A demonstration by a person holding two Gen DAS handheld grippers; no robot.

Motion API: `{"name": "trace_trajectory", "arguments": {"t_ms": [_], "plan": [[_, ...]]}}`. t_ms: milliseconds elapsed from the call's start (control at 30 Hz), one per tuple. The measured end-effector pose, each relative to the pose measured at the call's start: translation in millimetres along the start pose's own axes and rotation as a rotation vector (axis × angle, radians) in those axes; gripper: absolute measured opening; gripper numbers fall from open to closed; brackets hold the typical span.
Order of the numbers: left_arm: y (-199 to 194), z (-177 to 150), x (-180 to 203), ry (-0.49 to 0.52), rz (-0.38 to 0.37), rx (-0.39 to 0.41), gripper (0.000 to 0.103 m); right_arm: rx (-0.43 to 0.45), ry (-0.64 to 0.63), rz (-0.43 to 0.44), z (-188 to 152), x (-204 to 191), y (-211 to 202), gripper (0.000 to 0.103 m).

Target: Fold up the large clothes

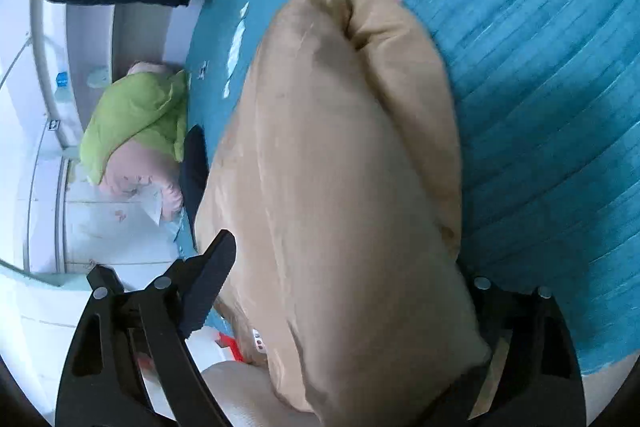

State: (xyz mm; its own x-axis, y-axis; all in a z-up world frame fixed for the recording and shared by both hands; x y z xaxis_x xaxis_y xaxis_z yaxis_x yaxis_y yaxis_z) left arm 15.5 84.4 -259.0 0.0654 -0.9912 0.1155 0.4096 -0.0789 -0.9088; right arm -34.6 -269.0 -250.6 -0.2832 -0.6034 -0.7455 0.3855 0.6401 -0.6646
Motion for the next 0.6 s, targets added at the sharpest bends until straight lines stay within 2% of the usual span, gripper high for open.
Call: {"name": "trace_trajectory", "arguments": {"t_ms": [33, 133, 167, 267, 333, 400, 467, 567, 600], "plan": [[2, 4, 5, 0.005, -0.009, 0.001, 0.061, 0.009, 0.039, -0.027, 1, 8, 1, 0.065], [9, 18, 21, 0.012, -0.039, -0.015, 0.061, 0.044, 0.165, -0.001, 1, 20, -6, 0.035], [11, 23, 27, 0.014, -0.049, -0.016, 0.061, 0.062, 0.141, -0.026, -1, 13, -11, 0.032], [10, 42, 51, 0.033, -0.093, -0.008, 0.059, 0.108, -0.019, -0.176, -4, -19, -17, 0.028], [11, 55, 70, 0.047, -0.146, -0.009, 0.049, 0.13, -0.084, -0.231, -4, -40, -23, 0.028], [16, 65, 88, 0.056, -0.175, -0.031, 0.026, 0.141, -0.11, -0.225, -5, -56, -23, 0.028], [31, 71, 106, 0.07, -0.2, -0.089, 0.015, 0.143, -0.153, -0.25, -6, -72, -21, 0.028], [83, 68, 123, 0.047, -0.228, -0.236, 0.012, 0.144, -0.2, -0.319, -9, -76, -14, 0.028], [117, 59, 126, 0.062, -0.205, -0.318, 0.012, 0.143, -0.203, -0.324, -10, -74, -10, 0.028]]}}
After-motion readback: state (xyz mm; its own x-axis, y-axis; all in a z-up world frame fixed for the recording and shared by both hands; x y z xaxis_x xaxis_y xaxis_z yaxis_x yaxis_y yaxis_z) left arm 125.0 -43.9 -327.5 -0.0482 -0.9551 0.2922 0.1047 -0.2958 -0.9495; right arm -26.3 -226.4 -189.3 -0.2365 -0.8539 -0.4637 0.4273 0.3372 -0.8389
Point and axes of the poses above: each gripper's, at about its wrist camera, not at the fingertips, and y roughly the way its jaws point, x to its right, z to its top, the point moved 7 cm from there along y, roughly the way its jaws point, and after that the axes turned 5 degrees about -y, right-handed, at the moved point
